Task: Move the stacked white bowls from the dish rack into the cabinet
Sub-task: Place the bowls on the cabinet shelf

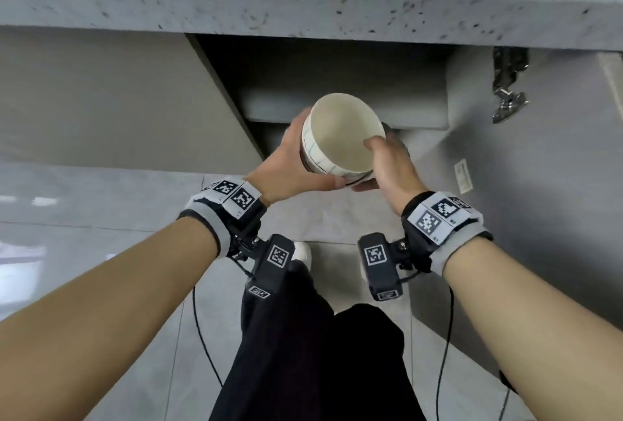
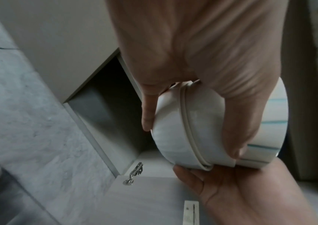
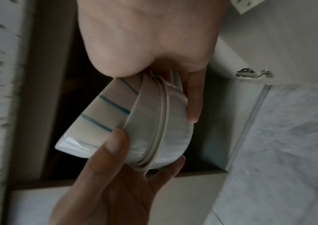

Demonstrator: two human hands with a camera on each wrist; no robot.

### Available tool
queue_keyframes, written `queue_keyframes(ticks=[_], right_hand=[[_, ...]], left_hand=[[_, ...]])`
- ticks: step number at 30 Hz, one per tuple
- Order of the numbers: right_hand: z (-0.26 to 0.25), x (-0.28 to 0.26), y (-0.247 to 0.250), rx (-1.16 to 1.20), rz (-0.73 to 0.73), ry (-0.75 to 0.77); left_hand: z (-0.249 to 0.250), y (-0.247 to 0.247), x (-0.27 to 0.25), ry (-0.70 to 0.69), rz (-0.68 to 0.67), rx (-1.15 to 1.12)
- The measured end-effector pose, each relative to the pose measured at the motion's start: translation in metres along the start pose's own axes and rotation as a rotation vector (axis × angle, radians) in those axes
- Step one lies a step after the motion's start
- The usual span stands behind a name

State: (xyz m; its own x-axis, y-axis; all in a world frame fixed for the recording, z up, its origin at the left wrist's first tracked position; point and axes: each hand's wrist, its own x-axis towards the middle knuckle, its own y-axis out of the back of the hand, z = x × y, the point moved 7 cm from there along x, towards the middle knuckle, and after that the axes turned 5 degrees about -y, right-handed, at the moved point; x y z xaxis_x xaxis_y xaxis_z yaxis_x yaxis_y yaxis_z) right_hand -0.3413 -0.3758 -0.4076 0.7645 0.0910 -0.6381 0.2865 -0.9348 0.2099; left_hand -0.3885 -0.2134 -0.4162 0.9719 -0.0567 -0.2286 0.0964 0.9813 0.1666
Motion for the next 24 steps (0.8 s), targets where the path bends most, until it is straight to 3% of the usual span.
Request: queue_keyframes(ticks=[5,12,24], right_hand=[[0.002,0.066,-0.008,0.011,0.008,0.096],[-0.016,0.145,-0.008,0.068,0.039,0.168],[-0.024,0.169,-0.012,-0.018,0.028,0.314]], left_hand=[[-0.032,0.009,0.050,-0.051,0.065,0.004],[-0.039,0.020,0.107,-0.169,0.176,-0.026],[-0.043,0.020,0.119,-0.228,0.237,0.045]])
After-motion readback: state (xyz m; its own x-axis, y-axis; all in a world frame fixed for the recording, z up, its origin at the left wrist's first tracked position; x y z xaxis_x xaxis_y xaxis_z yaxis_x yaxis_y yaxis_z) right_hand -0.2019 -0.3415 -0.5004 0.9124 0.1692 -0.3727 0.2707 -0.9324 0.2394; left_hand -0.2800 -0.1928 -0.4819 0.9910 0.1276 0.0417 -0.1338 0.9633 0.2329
